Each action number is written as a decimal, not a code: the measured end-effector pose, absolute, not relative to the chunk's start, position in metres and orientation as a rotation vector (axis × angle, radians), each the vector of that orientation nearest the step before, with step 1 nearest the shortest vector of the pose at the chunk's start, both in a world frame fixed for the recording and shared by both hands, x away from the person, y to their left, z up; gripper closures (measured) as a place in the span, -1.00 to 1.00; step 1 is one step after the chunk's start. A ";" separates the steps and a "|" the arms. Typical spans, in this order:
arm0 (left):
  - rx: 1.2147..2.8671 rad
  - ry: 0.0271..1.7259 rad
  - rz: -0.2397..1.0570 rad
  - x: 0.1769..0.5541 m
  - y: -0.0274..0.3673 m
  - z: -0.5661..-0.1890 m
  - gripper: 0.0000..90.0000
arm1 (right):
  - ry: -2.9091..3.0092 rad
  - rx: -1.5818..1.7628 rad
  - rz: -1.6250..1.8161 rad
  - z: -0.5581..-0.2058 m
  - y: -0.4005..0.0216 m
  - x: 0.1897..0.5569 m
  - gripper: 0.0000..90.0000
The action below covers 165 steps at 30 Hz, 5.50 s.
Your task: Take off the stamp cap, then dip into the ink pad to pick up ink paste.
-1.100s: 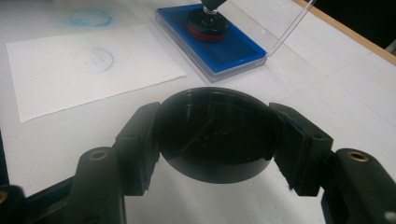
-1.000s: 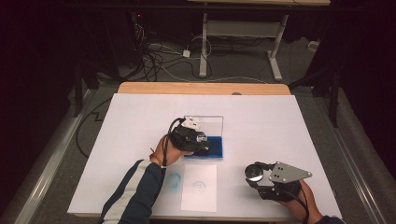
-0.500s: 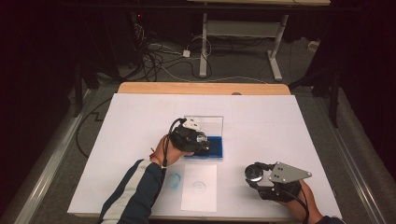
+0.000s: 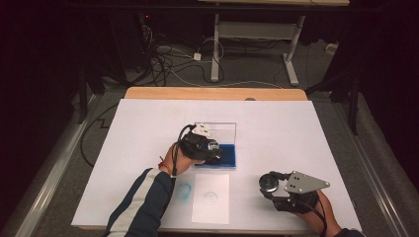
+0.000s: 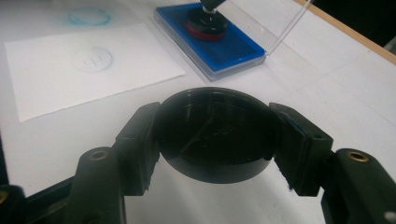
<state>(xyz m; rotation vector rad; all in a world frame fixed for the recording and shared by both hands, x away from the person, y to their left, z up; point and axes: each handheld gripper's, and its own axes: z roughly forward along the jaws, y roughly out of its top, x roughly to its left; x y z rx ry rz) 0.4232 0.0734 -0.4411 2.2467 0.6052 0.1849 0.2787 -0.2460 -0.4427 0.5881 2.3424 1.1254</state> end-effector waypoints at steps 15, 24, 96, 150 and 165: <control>2.234 0.598 0.192 0.421 0.075 -0.433 0.21 | 2.353 0.615 1.122 -0.444 -0.247 0.285 -0.16; 2.171 0.577 0.228 0.411 0.084 -0.416 0.21 | 2.332 0.626 1.125 -0.441 -0.249 0.285 -0.16; 2.173 0.285 0.182 0.305 0.097 -0.410 0.20 | 2.333 0.613 1.102 -0.441 -0.250 0.278 -0.16; 2.283 0.304 0.129 0.298 0.099 -0.462 0.20 | 2.349 0.588 1.085 -0.442 -0.247 0.276 -0.16; 2.310 0.315 0.109 0.301 0.098 -0.460 0.21 | 2.362 0.589 1.083 -0.442 -0.246 0.276 -0.16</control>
